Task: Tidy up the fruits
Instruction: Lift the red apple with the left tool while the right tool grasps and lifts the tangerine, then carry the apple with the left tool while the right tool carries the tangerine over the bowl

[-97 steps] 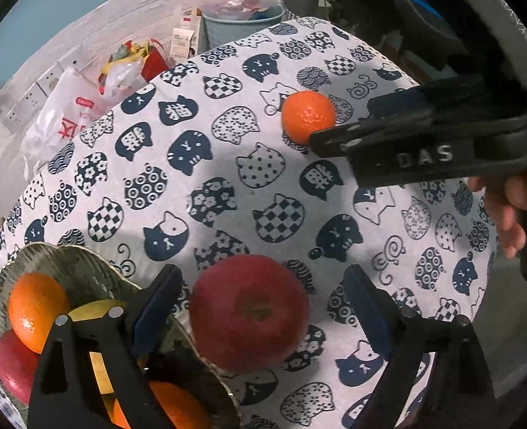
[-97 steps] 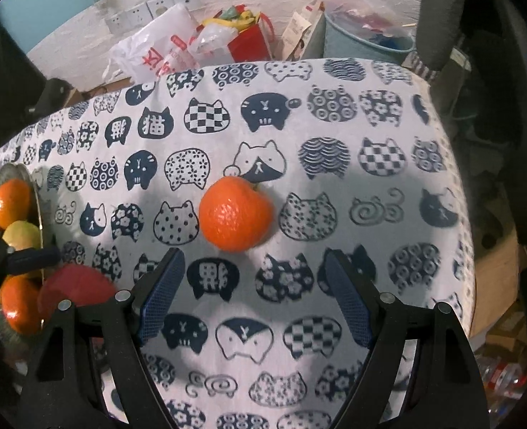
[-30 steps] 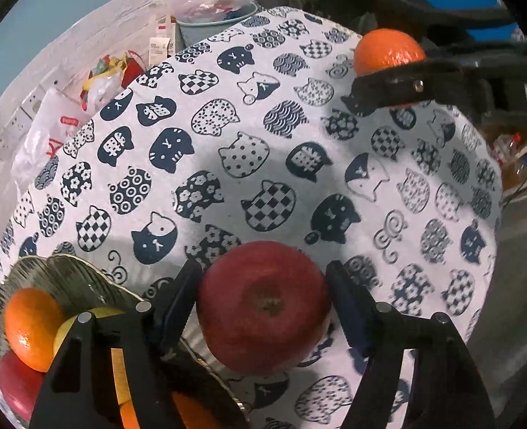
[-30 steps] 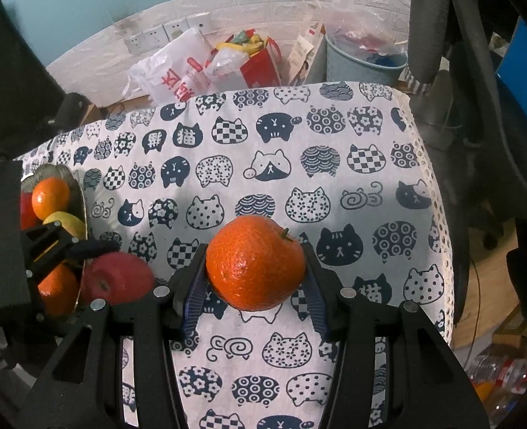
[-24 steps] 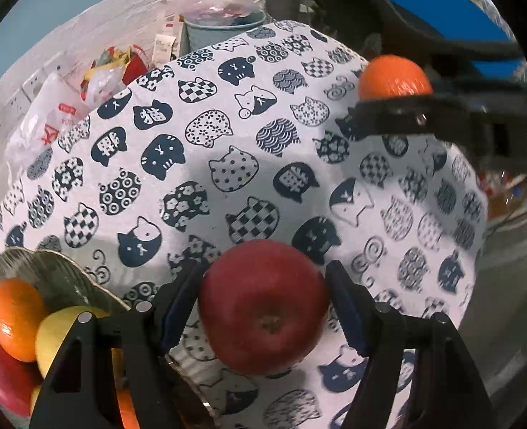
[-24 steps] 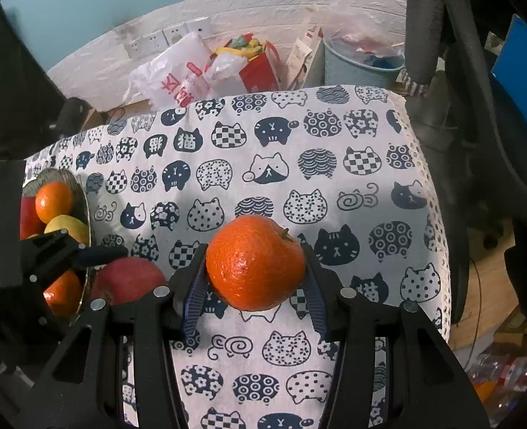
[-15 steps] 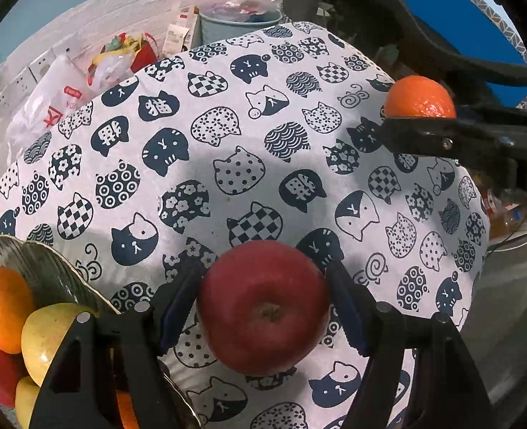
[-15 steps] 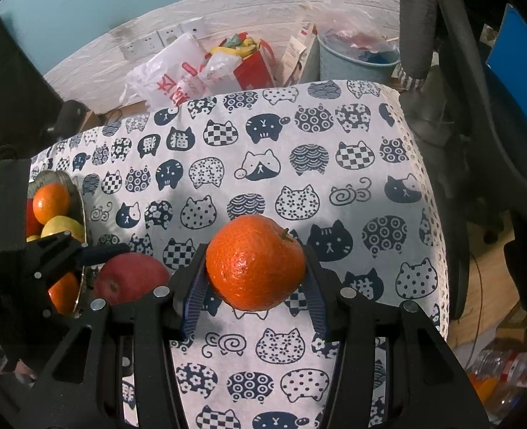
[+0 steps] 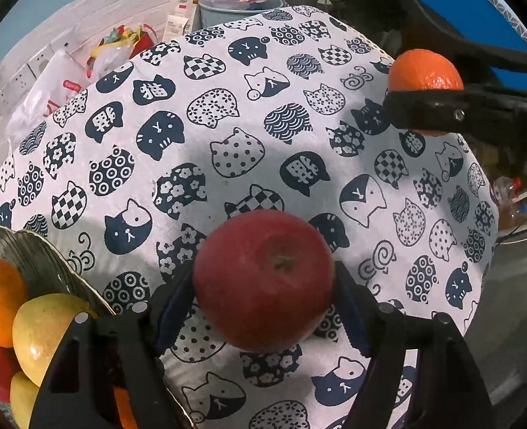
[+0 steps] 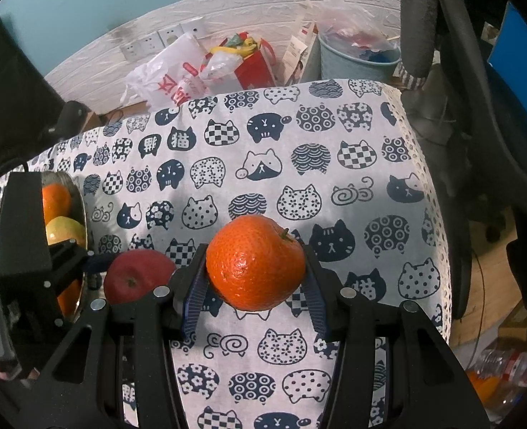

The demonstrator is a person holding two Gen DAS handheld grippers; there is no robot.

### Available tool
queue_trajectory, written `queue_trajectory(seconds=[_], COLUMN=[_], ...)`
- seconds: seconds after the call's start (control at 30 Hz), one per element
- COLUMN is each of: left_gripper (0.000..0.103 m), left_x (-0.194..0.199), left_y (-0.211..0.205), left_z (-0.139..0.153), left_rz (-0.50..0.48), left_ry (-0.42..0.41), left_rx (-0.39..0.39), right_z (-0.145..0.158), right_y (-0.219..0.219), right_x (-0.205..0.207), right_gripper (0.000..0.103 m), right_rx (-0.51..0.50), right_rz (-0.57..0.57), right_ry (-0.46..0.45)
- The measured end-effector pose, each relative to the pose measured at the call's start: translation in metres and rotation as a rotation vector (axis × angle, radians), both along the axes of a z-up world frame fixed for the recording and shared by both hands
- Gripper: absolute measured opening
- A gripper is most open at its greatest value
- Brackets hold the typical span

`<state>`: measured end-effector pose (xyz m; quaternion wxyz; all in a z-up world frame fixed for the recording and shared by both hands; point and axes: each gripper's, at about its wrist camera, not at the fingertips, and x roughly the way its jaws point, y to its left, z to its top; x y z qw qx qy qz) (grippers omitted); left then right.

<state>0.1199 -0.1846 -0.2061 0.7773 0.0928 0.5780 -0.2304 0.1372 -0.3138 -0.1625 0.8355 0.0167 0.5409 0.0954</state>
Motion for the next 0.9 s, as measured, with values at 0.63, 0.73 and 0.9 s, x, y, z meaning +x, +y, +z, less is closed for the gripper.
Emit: queue_trajectory(seconds=[0.63, 0.73, 0.9], left_gripper=[0.075, 0.075, 0.075], left_x=[-0.013, -0.014, -0.021], left_y=[0.015, 0.020, 0.031], left_z=[0.048, 0.057, 0.073], left_rz=[0.054, 0.066, 0.086], left_ry=[-0.100, -0.120, -0.149], left_rx=[-0.030, -0.027, -0.033], right_z=[0.020, 0.025, 0.035], right_y=[0.011, 0.015, 0.026], right_x=[-0.004, -0.005, -0.009], right_gripper=[0.049, 0.049, 0.049], right_rx=[0.002, 0.006, 0.012], right_rz=[0.027, 0.034, 0.059], right_ry=[-0.055, -0.065, -0.086])
